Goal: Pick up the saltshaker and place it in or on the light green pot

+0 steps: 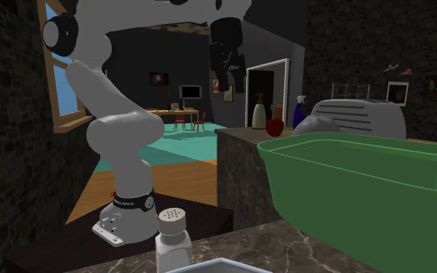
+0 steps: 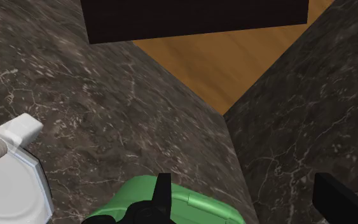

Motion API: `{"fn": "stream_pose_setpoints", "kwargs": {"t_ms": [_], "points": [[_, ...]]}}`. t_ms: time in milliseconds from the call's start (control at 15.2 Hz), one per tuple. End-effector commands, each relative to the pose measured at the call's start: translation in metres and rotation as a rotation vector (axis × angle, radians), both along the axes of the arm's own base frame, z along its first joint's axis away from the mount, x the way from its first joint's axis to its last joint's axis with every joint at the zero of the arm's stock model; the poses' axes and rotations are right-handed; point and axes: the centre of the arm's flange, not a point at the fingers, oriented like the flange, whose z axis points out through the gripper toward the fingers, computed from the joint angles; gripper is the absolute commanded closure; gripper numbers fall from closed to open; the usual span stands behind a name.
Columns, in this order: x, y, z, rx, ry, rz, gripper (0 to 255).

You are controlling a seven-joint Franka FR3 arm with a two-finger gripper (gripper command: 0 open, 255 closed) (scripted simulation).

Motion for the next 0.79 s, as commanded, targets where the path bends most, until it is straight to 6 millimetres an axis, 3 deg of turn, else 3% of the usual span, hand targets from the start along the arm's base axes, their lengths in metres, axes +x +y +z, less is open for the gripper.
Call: {"fn": "stream_pose_setpoints", "kwargs": {"t_ms": [0, 726], "points": [[0.000, 0.000, 0.000, 0.000, 0.000, 0.000, 0], [0.018, -0.133, -0.053, 0.006, 0.000, -0.081, 0]]}}
